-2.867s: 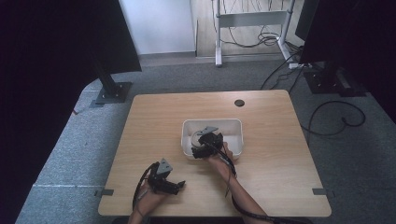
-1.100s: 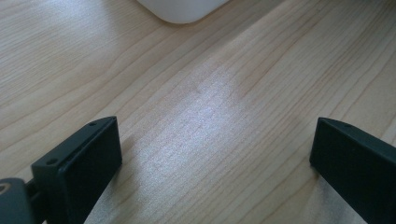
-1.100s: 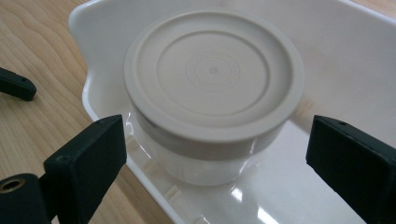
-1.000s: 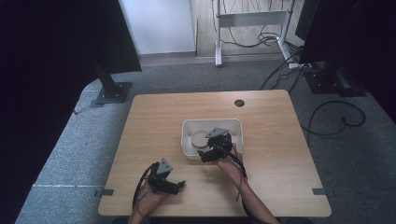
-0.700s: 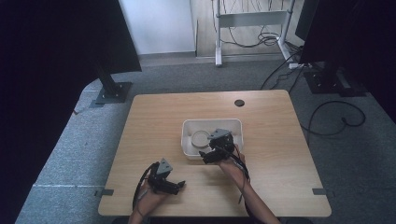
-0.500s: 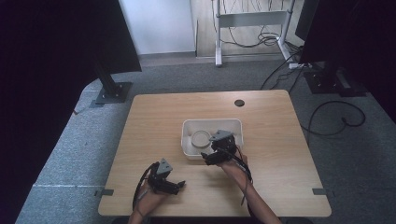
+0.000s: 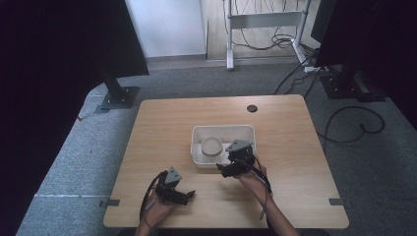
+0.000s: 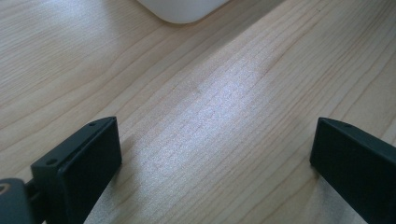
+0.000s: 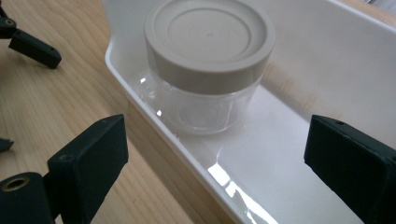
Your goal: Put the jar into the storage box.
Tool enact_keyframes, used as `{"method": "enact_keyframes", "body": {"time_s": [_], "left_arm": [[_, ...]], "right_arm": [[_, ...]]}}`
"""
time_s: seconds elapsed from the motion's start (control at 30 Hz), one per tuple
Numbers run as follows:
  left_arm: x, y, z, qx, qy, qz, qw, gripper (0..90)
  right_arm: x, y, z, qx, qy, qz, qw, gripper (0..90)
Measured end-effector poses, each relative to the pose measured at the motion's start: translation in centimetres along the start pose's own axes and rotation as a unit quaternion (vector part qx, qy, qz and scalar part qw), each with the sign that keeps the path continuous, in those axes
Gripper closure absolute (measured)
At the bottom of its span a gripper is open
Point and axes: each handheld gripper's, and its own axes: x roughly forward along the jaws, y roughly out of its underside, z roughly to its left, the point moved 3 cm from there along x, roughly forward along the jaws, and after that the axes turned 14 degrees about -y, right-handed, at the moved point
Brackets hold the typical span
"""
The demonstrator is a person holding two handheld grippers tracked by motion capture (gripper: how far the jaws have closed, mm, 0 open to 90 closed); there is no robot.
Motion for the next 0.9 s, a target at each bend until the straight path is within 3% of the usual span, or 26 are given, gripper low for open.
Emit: {"method": "enact_keyframes", "body": {"time_s": [0.47,0.9], "left_arm": [[0.0,0.0,0.0,0.001,0.0,0.001,1.0,1.8],[0.0,0.0,0.0,-0.002,-0.002,0.001,1.0,1.7]], "right_arm": [[-2.0,1.7,0.1,0.001,-0.002,-0.003,1.0,6.1],[-3.9,4.9,0.0,0.008,0.008,-0.008,0.9999,6.1]]}}
